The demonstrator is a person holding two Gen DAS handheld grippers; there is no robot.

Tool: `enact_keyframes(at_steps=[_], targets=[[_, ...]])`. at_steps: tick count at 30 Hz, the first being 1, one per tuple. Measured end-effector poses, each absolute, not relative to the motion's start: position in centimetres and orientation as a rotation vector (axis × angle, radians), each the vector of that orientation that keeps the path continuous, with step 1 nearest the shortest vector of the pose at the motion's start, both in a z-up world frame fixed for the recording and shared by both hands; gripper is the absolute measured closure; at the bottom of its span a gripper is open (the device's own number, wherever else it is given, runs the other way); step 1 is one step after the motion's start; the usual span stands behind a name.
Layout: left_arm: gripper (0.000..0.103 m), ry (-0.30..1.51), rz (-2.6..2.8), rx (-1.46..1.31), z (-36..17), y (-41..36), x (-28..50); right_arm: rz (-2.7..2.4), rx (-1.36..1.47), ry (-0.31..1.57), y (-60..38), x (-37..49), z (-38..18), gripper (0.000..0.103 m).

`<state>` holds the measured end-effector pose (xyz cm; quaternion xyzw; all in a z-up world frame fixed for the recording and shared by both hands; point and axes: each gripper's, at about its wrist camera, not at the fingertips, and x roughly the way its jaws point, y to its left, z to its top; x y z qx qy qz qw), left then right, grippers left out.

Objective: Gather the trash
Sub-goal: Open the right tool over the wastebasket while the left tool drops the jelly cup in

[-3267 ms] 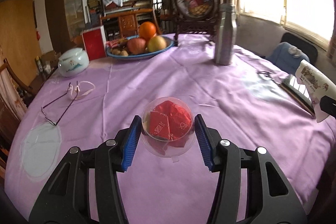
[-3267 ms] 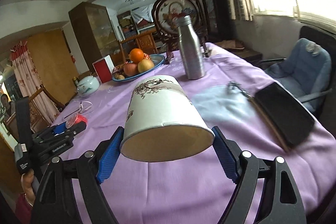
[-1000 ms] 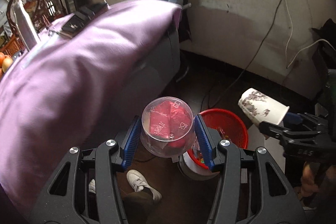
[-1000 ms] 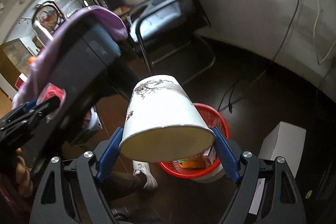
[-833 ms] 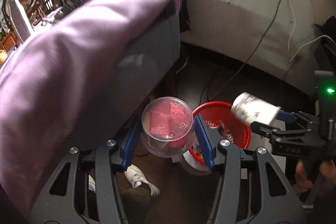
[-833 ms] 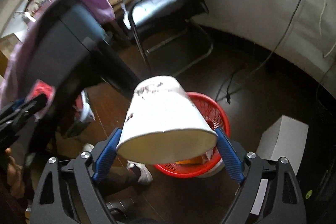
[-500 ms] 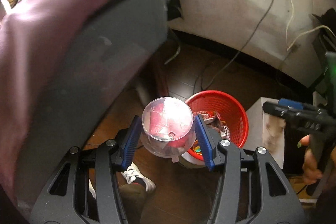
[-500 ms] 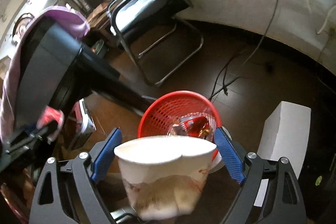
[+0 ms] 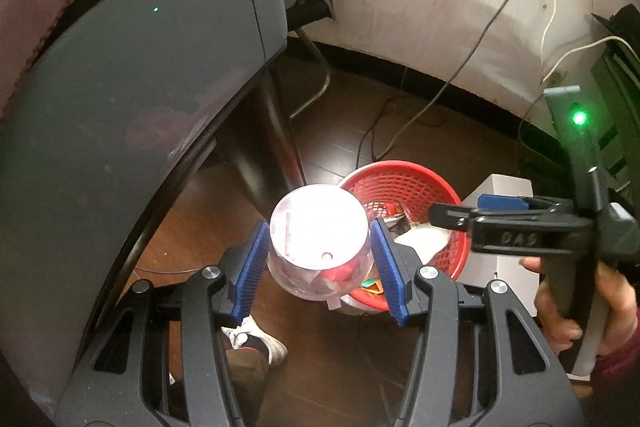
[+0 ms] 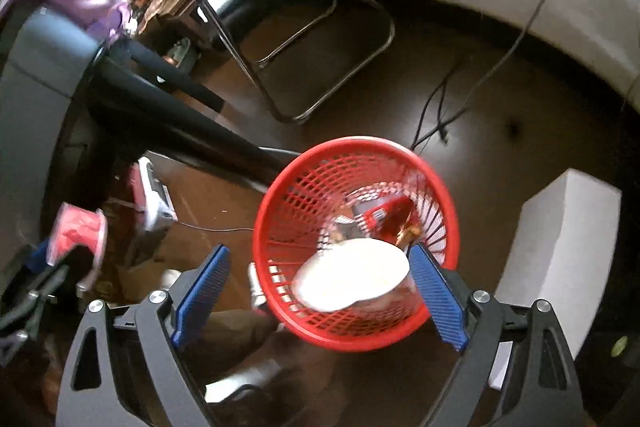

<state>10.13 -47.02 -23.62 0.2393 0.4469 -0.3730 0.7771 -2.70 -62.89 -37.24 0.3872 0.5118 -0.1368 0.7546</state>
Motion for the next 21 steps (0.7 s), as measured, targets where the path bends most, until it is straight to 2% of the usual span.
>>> enact_keyframes(at_steps=[4, 12, 21], targets=[[0.051, 0.971, -0.807, 0.515, -23.6, -46.9, 10.1, -0.283, 0.843, 1.093, -62.7, -2.7, -36.4, 0.013], [0.051, 0.993, -0.844, 0.54, -24.2, -47.9, 9.8, -0.397, 0.738, 0.96, -63.9, -5.4, -31.2, 0.009], [0.05, 1.002, -0.914, 0.593, -26.2, -52.1, 9.4, -0.457, 0.728, 0.908, -65.1, -8.2, -29.7, 0.009]])
